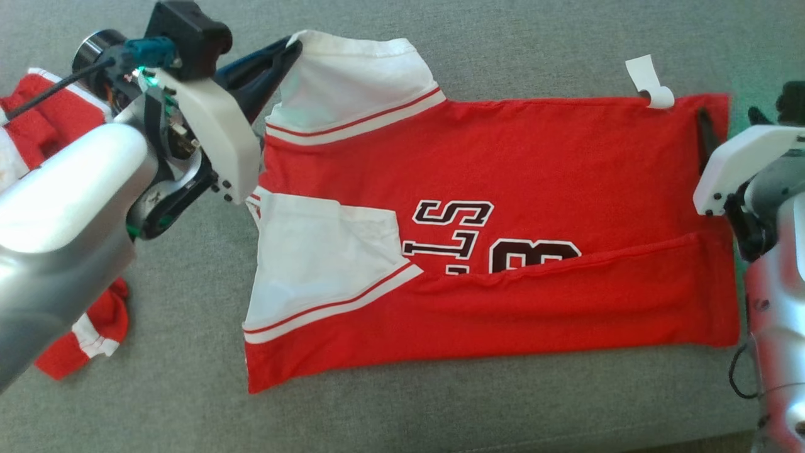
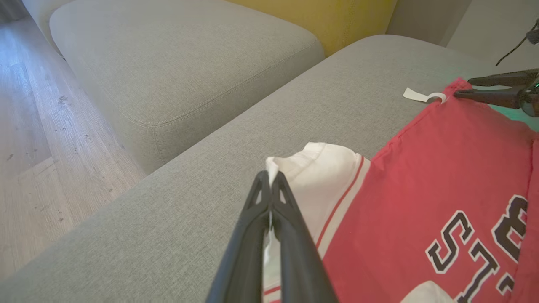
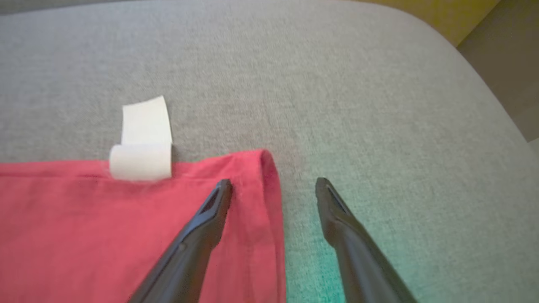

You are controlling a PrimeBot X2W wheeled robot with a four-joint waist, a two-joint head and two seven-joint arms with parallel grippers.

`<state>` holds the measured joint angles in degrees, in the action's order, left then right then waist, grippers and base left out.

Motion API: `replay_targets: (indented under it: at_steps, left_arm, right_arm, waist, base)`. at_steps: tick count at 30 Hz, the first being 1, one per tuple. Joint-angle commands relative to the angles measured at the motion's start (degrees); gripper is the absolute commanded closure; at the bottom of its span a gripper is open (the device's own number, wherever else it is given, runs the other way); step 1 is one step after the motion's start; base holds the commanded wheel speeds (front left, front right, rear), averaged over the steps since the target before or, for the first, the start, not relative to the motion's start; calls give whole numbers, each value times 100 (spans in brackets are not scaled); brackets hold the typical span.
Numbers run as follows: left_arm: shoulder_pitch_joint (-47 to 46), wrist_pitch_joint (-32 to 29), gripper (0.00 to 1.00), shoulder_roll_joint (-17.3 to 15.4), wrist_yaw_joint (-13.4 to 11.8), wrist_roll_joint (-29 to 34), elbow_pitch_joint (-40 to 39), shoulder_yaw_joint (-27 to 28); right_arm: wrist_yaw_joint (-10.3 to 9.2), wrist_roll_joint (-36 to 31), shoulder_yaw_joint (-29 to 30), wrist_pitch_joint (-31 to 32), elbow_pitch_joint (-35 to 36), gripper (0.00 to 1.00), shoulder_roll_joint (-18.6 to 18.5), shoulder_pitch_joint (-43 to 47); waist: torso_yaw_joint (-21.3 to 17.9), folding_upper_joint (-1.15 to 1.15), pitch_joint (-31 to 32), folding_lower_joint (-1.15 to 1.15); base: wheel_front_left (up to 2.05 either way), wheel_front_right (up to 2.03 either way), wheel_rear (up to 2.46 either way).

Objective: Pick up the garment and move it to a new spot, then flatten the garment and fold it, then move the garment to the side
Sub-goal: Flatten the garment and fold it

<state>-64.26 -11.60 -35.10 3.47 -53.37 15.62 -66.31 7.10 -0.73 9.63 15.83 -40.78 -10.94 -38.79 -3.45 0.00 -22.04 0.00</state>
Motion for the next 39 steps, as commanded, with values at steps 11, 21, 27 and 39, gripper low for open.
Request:
replay_targets:
  at_steps: [11, 21, 27, 39]
  left_arm:
    - [-136, 54, 100, -453, -263, 87, -140, 325]
    - [-312, 533, 100, -571, -430, 157, 220, 625]
    - [-535, 749, 100, -498, -380, 186, 597, 748]
    - [-1217, 1521, 100, 271, -142, 508, 2044, 782]
  right_arm:
    - [39, 346, -209, -232, -528, 100, 3, -543]
    - [39, 977, -561, -828, -283, 100, -45, -1096]
    - [39, 1318, -903, -1057, -199, 100, -107, -1447]
    - [39, 1598, -1203, -1447, -599, 100, -372, -2074]
  waist:
    - [-21, 0, -43, 0]
    - [-83, 0, -117, 0]
    - [-78, 0, -238, 0]
    - [139, 0, -290, 0]
  base:
    - [0, 0, 0]
    - [0, 0, 0]
    - [0, 0, 0]
    - [0, 0, 0]
